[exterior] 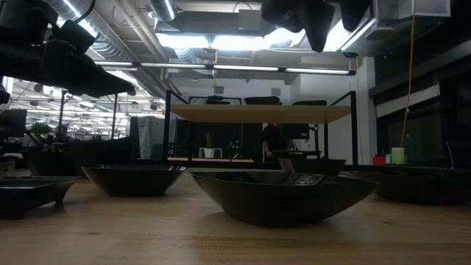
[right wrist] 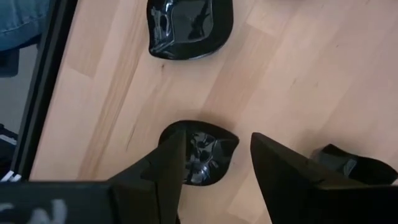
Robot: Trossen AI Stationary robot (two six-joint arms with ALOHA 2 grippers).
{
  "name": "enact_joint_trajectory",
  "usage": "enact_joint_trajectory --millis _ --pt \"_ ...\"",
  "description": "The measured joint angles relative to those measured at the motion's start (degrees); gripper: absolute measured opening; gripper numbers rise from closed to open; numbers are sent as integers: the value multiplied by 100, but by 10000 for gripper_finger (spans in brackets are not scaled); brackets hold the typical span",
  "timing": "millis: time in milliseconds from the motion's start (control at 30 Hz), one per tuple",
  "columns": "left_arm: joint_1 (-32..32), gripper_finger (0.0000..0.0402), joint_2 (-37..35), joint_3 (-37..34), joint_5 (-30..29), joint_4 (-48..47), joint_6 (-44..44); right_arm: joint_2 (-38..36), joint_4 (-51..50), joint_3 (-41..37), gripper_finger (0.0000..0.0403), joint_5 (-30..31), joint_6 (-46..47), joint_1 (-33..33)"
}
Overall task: Pick & Place Mini shaped plates
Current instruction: Stack the leaf-shaped plate on top of the leaf-shaped plate on the shelf
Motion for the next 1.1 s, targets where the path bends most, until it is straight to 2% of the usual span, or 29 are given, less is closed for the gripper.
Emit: enact_joint_trajectory --millis 200,400,567,867,1100 --pt "-1 104 0 -2 0 2 0 97 -239 0 180 2 19 -3" --pt "-1 104 0 -2 -2 1 0 185 -615 -2 180 2 743 30" --pt "-2 104 0 0 0 2 0 250 -861 -39 180 7 730 166" --pt "-1 104 0 -1 -1 2 0 265 63 -821 180 -312 751 352" --pt "-2 104 0 -1 -2 0 0 263 410 -1257 180 -343 759 437"
